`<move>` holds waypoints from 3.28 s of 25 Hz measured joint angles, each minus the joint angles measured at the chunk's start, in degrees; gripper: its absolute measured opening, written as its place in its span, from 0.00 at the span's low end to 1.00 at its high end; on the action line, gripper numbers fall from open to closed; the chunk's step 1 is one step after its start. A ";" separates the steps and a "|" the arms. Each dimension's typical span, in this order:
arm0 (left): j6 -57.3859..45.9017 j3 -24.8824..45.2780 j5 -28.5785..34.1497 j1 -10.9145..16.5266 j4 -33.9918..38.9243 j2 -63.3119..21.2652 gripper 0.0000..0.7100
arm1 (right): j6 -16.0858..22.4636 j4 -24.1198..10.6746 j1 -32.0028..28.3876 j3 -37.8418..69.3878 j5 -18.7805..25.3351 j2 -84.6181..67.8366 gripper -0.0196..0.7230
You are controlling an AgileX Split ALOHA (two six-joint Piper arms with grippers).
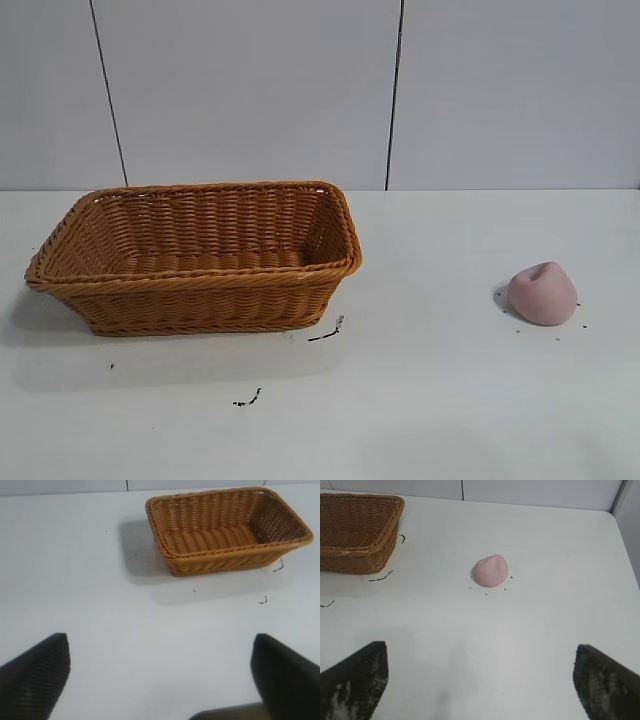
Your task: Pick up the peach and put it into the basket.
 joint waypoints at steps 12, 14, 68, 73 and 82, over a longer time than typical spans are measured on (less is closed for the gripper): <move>0.00 0.00 0.00 0.00 0.00 0.00 0.98 | 0.94 -0.02 0.00 -0.31 -0.06 3.52 0.96; 0.00 0.00 0.00 0.00 0.00 0.00 0.98 | 1.54 -0.02 0.00 -1.23 -0.32 7.92 0.96; 0.00 0.00 0.00 0.00 0.00 0.00 0.98 | 2.79 0.24 0.00 -51.95 -13.97 122.00 0.96; 0.00 0.00 0.00 0.00 0.00 0.00 0.98 | 2.79 0.24 0.00 -51.99 -14.87 122.20 0.96; 0.00 0.00 0.00 0.00 0.00 0.00 0.98 | 2.79 0.24 0.00 -51.99 -15.63 122.97 0.87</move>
